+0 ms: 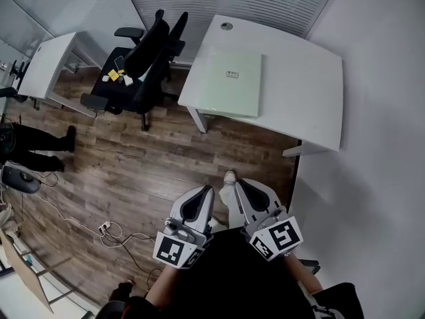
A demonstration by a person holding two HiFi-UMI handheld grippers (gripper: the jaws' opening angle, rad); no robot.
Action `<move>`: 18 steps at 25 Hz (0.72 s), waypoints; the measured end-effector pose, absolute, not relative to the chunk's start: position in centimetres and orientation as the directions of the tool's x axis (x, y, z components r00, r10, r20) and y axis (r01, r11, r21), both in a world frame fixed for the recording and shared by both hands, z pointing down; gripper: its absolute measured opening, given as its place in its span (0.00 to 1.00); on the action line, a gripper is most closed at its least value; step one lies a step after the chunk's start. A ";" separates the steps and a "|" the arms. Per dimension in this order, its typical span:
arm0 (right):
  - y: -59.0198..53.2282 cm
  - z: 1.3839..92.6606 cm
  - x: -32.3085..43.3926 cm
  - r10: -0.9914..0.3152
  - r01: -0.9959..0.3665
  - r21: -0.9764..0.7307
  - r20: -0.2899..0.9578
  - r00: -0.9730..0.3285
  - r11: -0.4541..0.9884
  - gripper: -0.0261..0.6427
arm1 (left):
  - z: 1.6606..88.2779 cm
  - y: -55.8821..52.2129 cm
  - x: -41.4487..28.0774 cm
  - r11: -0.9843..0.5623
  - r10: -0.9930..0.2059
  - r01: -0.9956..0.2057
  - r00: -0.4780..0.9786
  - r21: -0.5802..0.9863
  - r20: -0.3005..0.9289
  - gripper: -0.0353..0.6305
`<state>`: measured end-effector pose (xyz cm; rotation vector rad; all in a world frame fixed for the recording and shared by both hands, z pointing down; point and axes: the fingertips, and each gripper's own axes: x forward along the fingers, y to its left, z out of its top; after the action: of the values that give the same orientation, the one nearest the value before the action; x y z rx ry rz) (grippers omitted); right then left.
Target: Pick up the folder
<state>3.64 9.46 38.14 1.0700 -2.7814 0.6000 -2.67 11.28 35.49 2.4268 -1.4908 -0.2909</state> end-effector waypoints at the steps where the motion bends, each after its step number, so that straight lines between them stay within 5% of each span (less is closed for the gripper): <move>1: 8.4 38.1 3.8 -0.620 -0.661 -0.328 0.232 -0.749 0.675 0.04 | 35.6 10.2 -2.6 -0.425 -0.895 -0.841 0.446 0.335 -0.016 0.06; 18: -2.7 36.9 4.6 -0.562 -0.605 -0.290 0.225 -0.796 0.742 0.04 | 36.2 0.5 -0.6 -0.408 -0.899 -0.862 0.436 0.300 0.032 0.06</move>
<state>4.56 -2.71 36.93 0.9473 -2.8158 0.5331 -0.57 0.50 36.23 2.4204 -1.5239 -0.1949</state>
